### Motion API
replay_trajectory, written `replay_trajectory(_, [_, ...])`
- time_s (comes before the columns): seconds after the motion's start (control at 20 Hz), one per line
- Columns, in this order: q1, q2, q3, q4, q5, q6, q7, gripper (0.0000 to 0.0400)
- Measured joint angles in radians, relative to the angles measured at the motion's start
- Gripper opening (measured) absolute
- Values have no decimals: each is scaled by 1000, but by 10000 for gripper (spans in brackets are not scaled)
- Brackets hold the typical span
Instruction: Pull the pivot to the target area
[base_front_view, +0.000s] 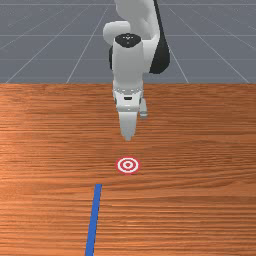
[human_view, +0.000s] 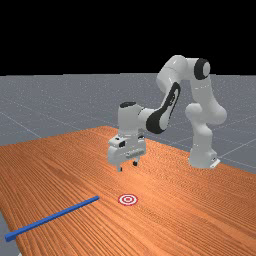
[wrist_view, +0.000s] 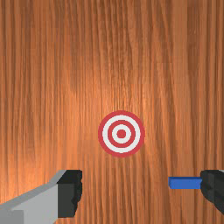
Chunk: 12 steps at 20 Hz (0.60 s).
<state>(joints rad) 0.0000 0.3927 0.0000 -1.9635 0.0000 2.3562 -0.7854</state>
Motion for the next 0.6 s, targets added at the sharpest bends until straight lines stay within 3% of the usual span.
replay_trajectory(0.05, [0,13,0,0,0,22,0,243])
replay_trajectory(0.1, [0,23,0,-2,0,29,0,148])
replay_trajectory(0.2, [0,31,0,-4,0,36,0,54])
replay_trajectory(0.35, [0,51,0,9,0,26,0,12])
replay_trajectory(0.6, [1,57,-1,5,-1,38,1,1])
